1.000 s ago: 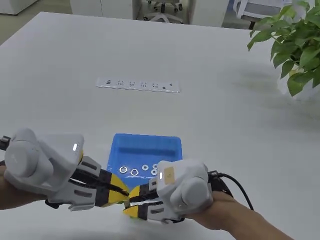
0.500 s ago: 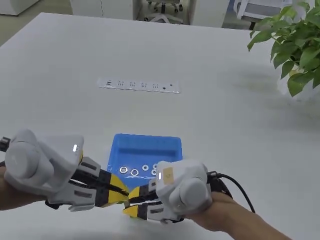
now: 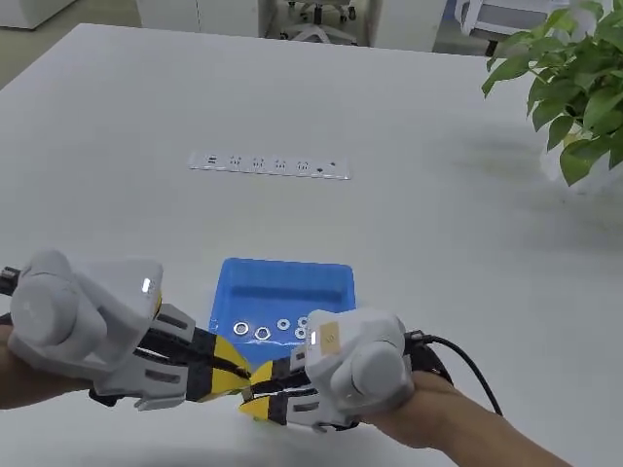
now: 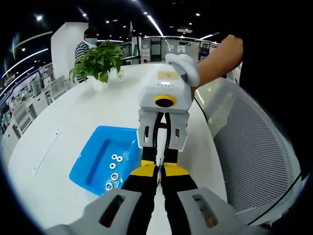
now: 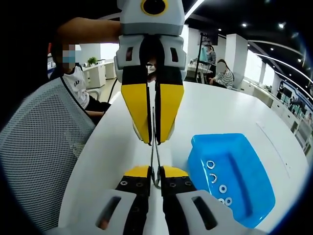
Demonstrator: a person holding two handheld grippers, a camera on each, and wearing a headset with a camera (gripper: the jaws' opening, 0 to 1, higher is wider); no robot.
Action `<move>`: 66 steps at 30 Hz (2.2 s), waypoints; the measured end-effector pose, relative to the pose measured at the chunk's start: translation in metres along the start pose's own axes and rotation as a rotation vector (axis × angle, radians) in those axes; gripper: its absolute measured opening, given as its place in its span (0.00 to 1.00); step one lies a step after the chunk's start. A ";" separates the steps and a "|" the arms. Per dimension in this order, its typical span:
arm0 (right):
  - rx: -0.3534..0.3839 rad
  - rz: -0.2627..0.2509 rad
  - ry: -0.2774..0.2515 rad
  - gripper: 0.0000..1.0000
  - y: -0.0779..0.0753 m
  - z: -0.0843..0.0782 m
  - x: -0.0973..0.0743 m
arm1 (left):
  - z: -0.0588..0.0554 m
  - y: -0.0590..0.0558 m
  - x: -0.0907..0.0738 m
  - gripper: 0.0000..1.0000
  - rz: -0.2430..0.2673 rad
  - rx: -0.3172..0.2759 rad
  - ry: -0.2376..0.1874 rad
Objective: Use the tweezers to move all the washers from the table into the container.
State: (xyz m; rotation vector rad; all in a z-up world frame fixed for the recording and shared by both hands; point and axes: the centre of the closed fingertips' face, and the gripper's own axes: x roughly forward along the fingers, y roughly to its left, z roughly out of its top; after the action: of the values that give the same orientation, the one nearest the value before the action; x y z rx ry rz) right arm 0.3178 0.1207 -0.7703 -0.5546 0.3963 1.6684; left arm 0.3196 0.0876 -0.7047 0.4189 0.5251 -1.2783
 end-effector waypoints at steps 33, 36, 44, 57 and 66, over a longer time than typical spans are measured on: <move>-0.017 0.005 0.000 0.09 0.002 0.005 -0.004 | -0.013 0.001 -0.014 0.41 0.084 -0.112 -0.056; -0.019 0.006 -0.002 0.09 0.002 0.007 -0.005 | -0.015 0.001 -0.016 0.49 0.100 -0.124 -0.064; -0.027 -0.005 -0.011 0.09 0.000 0.016 -0.012 | -0.017 0.003 -0.026 0.68 0.161 -0.181 -0.102; -0.044 -0.013 -0.029 0.09 -0.010 0.032 -0.026 | -0.016 0.005 -0.037 0.86 0.242 -0.240 -0.154; -0.033 -0.049 -0.063 0.09 -0.030 0.044 -0.039 | -0.014 0.001 -0.040 0.92 0.252 -0.262 -0.179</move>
State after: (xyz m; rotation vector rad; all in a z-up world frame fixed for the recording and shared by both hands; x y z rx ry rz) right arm 0.3456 0.1179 -0.7107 -0.5314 0.3077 1.6437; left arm 0.3108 0.1270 -0.6923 0.1435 0.4640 -0.9779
